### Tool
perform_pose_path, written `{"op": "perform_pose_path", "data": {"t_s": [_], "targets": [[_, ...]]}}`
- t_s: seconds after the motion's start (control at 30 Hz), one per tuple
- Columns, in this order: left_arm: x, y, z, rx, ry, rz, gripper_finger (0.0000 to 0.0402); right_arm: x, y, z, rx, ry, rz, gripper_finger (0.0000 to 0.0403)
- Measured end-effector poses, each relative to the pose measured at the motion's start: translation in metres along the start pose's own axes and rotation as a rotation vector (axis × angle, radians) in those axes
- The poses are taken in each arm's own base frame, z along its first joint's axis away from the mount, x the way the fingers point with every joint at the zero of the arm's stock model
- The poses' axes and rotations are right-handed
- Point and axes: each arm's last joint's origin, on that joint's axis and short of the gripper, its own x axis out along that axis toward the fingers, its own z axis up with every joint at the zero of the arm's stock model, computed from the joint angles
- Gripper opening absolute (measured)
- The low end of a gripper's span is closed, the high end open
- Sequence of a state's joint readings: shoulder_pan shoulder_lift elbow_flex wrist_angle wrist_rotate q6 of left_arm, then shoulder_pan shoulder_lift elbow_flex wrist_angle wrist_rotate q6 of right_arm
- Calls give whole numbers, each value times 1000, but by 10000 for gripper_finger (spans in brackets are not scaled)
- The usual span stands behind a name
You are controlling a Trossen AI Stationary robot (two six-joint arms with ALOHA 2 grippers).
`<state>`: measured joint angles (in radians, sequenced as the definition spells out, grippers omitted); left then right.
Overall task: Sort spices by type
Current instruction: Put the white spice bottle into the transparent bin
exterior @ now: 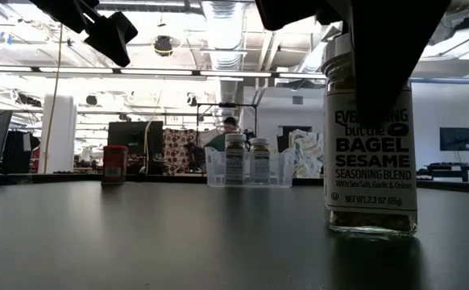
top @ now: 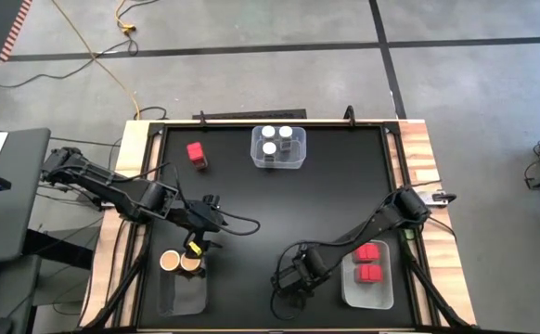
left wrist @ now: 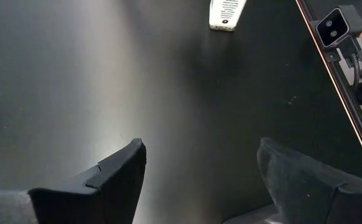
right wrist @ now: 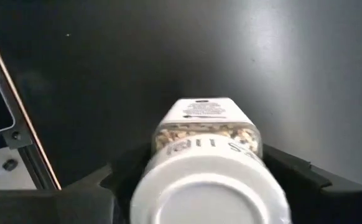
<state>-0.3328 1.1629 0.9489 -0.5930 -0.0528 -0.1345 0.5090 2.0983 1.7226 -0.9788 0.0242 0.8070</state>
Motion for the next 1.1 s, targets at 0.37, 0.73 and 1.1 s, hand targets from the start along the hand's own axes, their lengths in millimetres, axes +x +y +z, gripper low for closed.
{"op": "perform_pose_path", "data": {"t_s": [0.37,0.73,1.1], "targets": [[0,0,2,-52,-24,-4,296,-9,-6,-1,15,38,-37,221],[0,2,7,-94,-84,73,296,-66,-57,29,-171,-60,-123,221],[-1,25,10,-161,-118,233,296,-140,-191,10,-209,-300,-219,221]]}}
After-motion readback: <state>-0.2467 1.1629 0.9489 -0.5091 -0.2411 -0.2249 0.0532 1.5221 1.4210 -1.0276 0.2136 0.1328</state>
